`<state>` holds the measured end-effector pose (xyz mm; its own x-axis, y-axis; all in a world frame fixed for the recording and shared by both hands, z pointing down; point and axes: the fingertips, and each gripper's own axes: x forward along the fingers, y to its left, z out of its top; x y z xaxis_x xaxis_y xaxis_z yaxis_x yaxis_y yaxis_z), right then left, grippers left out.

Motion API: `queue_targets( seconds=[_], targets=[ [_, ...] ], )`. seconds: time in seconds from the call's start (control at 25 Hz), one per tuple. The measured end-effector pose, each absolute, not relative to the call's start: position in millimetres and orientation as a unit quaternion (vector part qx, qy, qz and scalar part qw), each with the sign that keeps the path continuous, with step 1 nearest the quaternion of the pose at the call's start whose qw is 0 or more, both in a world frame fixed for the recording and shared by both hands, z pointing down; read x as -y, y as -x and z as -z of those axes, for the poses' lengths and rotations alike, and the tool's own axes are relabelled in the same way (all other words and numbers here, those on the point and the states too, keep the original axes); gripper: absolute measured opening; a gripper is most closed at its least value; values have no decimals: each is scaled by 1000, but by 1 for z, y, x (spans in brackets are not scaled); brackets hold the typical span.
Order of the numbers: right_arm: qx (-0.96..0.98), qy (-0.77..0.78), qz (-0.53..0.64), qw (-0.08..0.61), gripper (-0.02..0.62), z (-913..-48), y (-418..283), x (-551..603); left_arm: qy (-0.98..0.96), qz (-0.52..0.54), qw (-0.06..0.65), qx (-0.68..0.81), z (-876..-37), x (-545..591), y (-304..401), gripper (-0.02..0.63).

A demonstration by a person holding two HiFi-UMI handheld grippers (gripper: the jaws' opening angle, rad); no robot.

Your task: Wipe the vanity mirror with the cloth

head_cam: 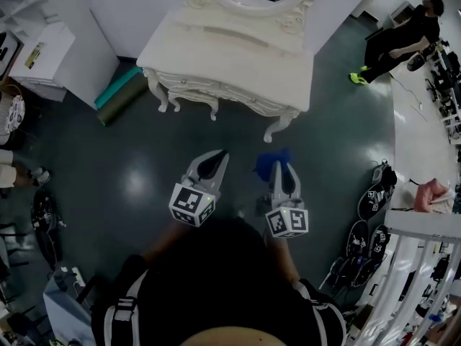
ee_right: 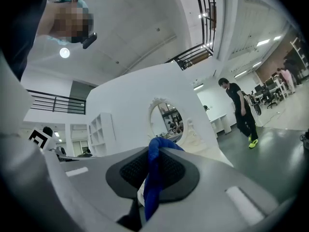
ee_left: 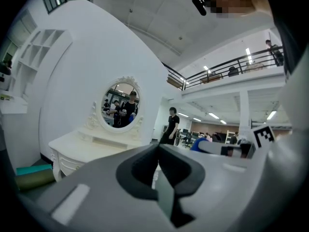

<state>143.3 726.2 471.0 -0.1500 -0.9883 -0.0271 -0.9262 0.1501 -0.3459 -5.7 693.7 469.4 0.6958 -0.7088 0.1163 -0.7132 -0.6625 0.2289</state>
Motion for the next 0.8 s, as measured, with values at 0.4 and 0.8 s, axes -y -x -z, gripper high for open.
queue_targets(
  seconds=[0.4, 0.8],
  targets=[
    [-743, 651, 119, 101, 35, -475, -90, -674, -912, -3, 135, 388, -477, -644, 65, 6],
    [-754, 636, 114, 116, 35, -484, -96, -565, -903, -5, 139, 406, -490, -552, 62, 6]
  ],
)
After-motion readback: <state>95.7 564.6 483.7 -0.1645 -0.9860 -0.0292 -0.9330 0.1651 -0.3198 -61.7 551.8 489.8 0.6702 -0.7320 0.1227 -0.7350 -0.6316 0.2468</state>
